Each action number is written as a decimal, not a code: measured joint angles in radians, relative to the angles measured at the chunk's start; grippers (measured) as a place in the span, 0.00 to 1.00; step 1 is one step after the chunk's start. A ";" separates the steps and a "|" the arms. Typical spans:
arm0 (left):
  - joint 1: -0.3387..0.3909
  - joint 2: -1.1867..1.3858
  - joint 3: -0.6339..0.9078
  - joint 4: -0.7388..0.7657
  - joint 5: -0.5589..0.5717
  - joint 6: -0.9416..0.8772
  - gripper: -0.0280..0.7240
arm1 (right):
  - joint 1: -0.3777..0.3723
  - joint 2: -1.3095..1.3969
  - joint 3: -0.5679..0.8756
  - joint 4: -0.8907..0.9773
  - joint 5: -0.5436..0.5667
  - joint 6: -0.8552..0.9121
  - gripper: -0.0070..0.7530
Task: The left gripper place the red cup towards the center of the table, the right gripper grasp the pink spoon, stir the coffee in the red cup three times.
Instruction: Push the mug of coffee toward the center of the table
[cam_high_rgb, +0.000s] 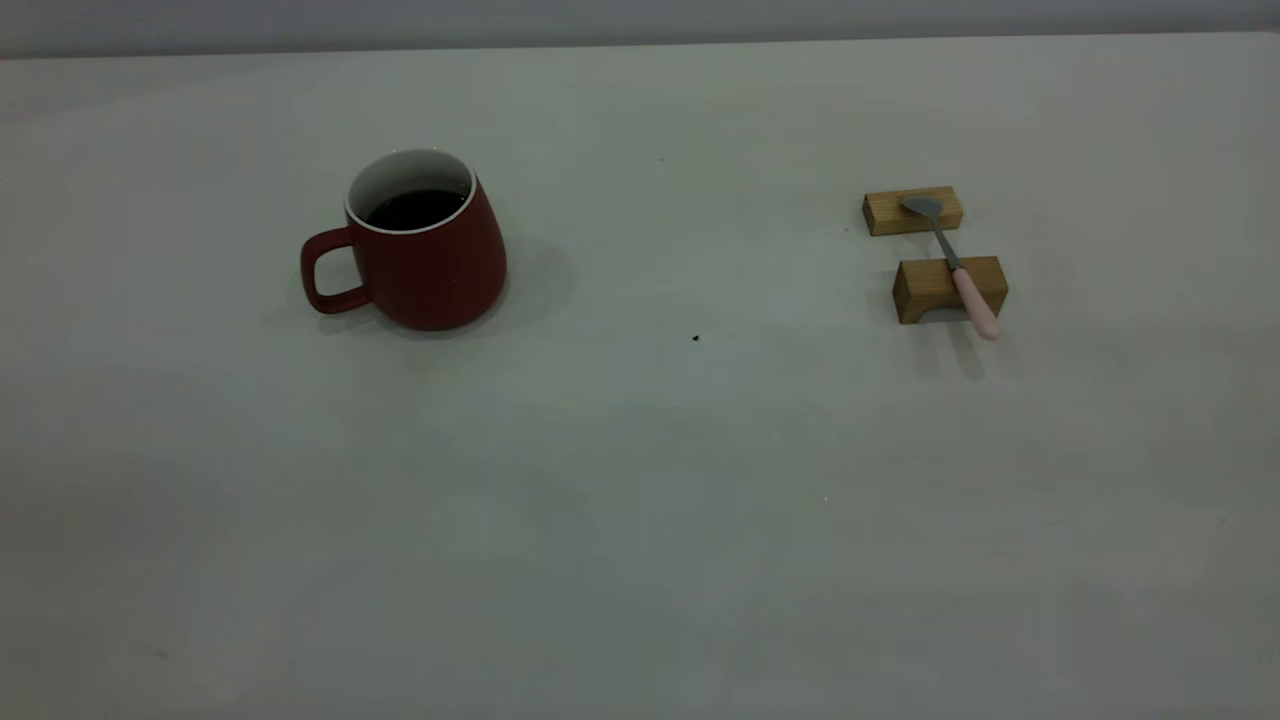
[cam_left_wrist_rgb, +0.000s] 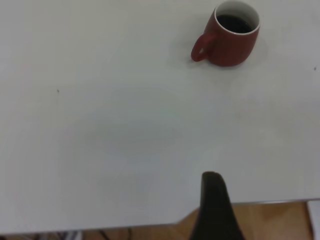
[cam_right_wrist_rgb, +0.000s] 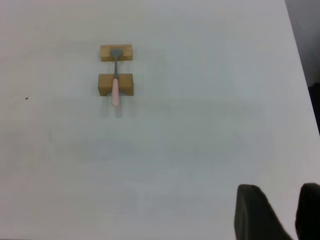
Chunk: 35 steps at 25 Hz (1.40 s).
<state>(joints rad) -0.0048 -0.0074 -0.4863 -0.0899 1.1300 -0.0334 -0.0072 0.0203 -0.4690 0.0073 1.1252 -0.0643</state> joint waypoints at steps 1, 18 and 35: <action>0.000 0.023 -0.002 0.002 0.000 -0.018 0.82 | 0.000 0.000 0.000 0.000 0.000 0.000 0.33; 0.000 1.120 -0.178 0.115 -0.420 0.002 0.82 | 0.000 0.000 0.000 0.000 0.000 0.000 0.33; 0.000 2.284 -1.149 -0.034 -0.205 0.925 0.82 | 0.000 0.000 0.000 0.000 0.000 0.000 0.33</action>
<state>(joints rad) -0.0048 2.2768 -1.6356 -0.1237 0.9246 0.8916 -0.0072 0.0203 -0.4690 0.0073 1.1252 -0.0643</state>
